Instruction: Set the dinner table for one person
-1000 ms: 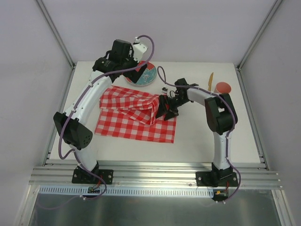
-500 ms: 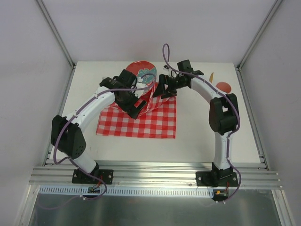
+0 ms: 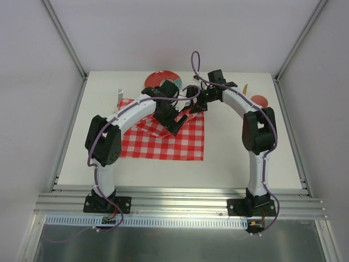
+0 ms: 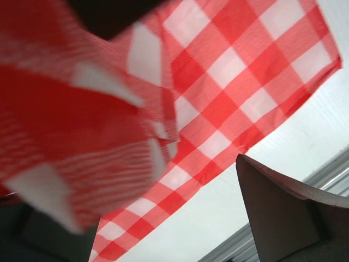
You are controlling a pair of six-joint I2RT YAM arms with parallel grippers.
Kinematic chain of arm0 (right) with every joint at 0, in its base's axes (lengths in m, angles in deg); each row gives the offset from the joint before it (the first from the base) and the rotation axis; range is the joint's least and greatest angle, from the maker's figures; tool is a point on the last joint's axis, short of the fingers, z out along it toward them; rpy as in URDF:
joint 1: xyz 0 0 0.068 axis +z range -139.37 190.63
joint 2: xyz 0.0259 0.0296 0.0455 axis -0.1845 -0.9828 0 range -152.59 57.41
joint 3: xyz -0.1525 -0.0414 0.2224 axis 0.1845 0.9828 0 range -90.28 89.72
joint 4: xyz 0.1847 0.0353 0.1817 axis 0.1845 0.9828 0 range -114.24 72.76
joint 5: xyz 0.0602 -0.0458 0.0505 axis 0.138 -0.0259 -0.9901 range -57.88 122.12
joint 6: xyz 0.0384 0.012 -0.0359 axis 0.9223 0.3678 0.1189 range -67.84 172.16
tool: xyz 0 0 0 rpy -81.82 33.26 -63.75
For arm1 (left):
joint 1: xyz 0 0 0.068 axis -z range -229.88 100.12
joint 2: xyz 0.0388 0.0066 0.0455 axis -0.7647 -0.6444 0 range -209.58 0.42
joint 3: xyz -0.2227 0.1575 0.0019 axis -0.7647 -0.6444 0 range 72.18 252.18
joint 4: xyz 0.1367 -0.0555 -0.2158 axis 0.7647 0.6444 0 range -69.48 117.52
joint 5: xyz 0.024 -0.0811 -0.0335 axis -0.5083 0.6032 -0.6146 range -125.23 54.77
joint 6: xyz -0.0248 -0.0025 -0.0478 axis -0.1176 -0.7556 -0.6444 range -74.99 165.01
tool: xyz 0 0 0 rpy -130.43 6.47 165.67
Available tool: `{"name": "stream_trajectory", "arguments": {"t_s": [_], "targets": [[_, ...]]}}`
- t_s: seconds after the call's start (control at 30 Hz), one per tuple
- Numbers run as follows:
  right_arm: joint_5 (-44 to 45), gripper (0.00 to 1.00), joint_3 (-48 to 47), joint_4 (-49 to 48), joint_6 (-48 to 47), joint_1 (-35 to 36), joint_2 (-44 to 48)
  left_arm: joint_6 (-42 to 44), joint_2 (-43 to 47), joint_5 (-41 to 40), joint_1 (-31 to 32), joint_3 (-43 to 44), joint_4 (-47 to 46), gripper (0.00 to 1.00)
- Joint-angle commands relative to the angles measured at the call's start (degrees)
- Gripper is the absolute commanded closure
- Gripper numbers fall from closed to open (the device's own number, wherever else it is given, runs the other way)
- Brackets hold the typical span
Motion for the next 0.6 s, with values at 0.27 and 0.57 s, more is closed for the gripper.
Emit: {"name": "stream_trajectory", "arguments": {"t_s": [0.27, 0.57], "targets": [[1.8, 0.03, -1.6, -1.1, 0.4, -2.5, 0.8, -0.1, -7.3, 0.4, 1.9, 10.0, -2.1, 0.14], [2.4, 0.03, 1.3, 2.1, -1.7, -4.2, 5.3, 0.5, -8.4, -2.2, 0.5, 13.3, -2.2, 1.00]]}}
